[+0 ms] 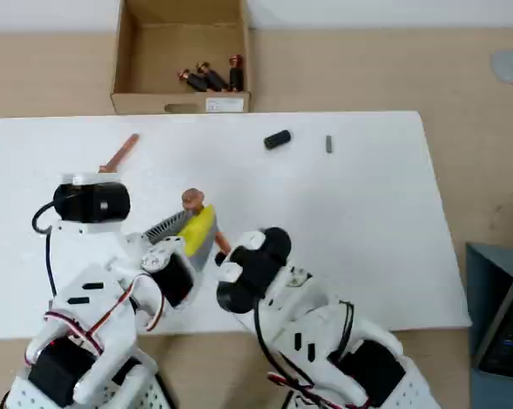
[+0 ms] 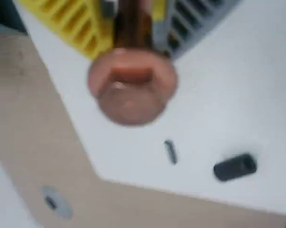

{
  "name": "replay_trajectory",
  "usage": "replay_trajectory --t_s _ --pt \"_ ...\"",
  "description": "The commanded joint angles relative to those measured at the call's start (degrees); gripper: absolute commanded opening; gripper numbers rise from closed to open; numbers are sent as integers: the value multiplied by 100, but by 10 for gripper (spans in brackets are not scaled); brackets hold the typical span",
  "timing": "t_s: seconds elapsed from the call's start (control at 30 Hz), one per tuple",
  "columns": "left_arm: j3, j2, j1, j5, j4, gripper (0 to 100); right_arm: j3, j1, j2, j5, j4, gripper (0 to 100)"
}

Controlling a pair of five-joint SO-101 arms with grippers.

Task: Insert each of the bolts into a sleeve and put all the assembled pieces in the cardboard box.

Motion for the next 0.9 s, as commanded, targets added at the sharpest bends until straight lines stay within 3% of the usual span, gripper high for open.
replay_trajectory --t_s 0.0,0.23,0.63,0.87 --pt "-369 -13 0 -9 35 1 -13 -22 -488 35 -149 9" --pt "-369 -57 9 -149 448 1 -22 127 -488 26 -167 9" --pt "167 -57 62 -132 422 1 -66 163 -488 44 -176 9" --pt "360 -57 659 -158 457 1 -40 163 -488 44 -176 9"
